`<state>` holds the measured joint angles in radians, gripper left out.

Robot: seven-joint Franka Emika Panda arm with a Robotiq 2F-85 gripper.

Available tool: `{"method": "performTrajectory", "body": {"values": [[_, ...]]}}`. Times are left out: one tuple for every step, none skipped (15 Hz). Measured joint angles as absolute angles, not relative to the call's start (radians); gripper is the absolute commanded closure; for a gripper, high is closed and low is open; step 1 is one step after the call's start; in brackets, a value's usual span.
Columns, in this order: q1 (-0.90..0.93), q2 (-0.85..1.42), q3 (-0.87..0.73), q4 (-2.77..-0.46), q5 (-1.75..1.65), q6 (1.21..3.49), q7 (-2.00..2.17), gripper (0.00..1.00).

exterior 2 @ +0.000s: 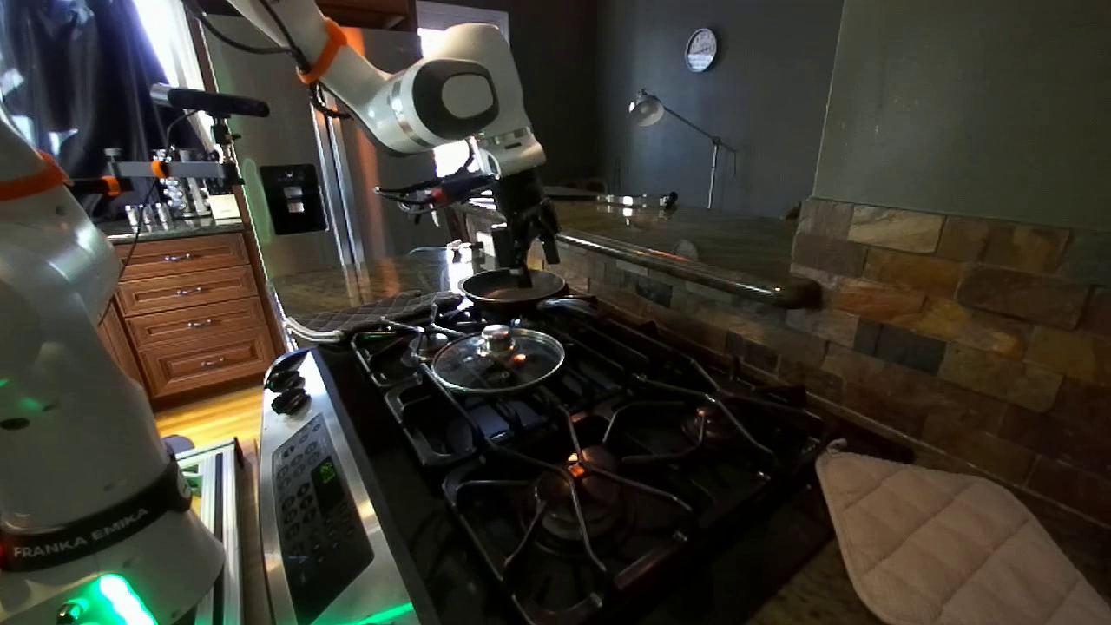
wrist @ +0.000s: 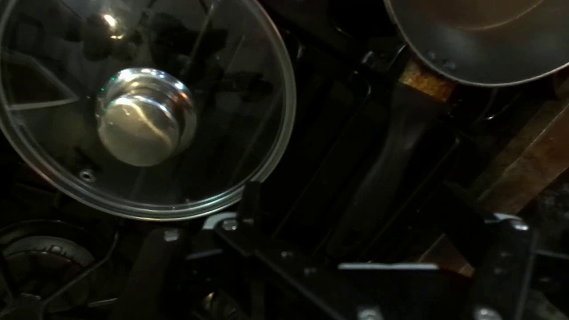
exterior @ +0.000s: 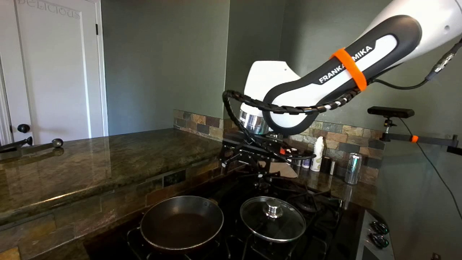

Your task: Remove the glass lid from the pan then move the pan to the back left side of the stove.

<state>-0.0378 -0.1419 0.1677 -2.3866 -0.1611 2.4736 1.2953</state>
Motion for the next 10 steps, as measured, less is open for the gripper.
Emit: {"method": "performTrajectory", "body": {"values": [[-0.036,-0.114,0.167,-2.363,-0.161,2.474,1.28,0.0],[-0.032,-0.085,0.163,-2.34,-0.158,2.473,1.26,0.0],[-0.027,-0.057,0.159,-2.319,-0.157,2.472,1.245,0.0],[-0.022,-0.032,0.155,-2.299,-0.158,2.469,1.238,0.0],[-0.016,-0.009,0.151,-2.281,-0.159,2.462,1.237,0.0],[-0.01,0.011,0.147,-2.265,-0.159,2.452,1.237,0.0],[-0.004,0.029,0.144,-2.25,-0.159,2.442,1.238,0.0],[0.003,0.044,0.139,-2.239,-0.159,2.441,1.238,0.0],[0.01,0.059,0.133,-2.227,-0.159,2.441,1.238,0.0],[0.016,0.073,0.128,-2.217,-0.159,2.441,1.238,0.0]]}}
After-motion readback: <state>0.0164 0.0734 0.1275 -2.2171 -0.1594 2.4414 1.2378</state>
